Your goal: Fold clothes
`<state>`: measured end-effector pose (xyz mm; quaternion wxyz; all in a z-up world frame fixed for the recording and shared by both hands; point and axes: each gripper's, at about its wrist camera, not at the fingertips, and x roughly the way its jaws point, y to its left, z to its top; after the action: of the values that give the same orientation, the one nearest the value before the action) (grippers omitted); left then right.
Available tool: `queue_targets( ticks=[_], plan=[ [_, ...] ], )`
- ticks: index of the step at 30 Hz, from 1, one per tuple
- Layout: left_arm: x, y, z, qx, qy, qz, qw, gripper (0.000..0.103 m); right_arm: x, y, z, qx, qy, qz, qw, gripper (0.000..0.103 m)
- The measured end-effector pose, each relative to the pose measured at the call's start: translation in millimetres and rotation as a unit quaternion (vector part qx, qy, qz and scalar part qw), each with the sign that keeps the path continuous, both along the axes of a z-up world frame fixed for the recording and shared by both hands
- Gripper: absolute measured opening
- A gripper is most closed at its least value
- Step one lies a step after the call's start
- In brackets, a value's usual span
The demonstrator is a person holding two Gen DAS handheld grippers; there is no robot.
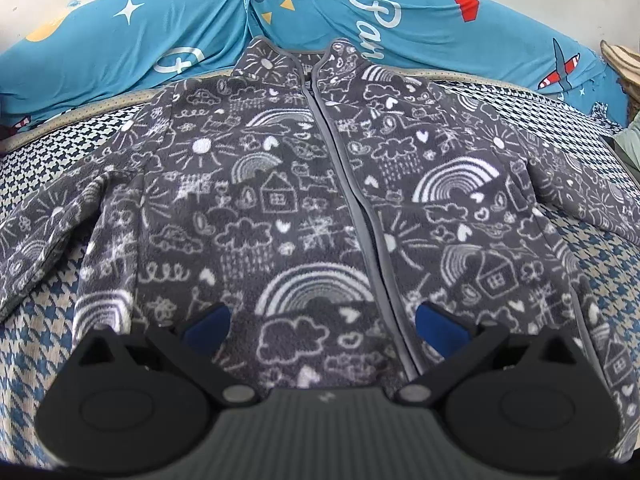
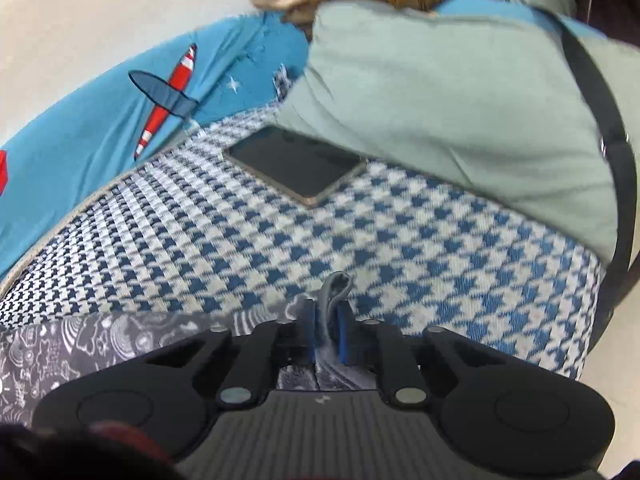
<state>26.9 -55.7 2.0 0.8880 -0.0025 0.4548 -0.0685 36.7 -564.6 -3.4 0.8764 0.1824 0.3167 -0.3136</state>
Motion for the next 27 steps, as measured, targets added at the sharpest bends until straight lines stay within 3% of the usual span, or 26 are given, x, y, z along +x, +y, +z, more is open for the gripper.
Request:
queue_targets(
  ticks=[4, 9, 13, 22, 27],
  plan=[
    [1, 0, -1, 0.000, 0.003, 0.000, 1.0000, 0.103, -5, 6, 16, -0.050, -0.040, -0.021, 0.998, 0.009],
    [0, -3, -3, 0.003, 0.003, -0.004, 1.0000, 0.103, -5, 0, 24, -0.050, -0.058, -0.077, 0.994, 0.009],
    [1, -3, -3, 0.002, 0.002, -0.002, 1.0000, 0.103, -8, -2, 30, -0.051, -0.059, -0.100, 0.992, 0.026],
    [2, 5, 0, 0.007, -0.007, 0.021, 0.9997, 0.103, 3, 36, 36, 0.007, -0.033, -0.004, 0.999, 0.030],
    [3, 23, 6, 0.004, -0.014, 0.059, 0.9982, 0.103, 15, 69, 36, 0.027, -0.021, 0.055, 0.998, 0.034]
  ],
)
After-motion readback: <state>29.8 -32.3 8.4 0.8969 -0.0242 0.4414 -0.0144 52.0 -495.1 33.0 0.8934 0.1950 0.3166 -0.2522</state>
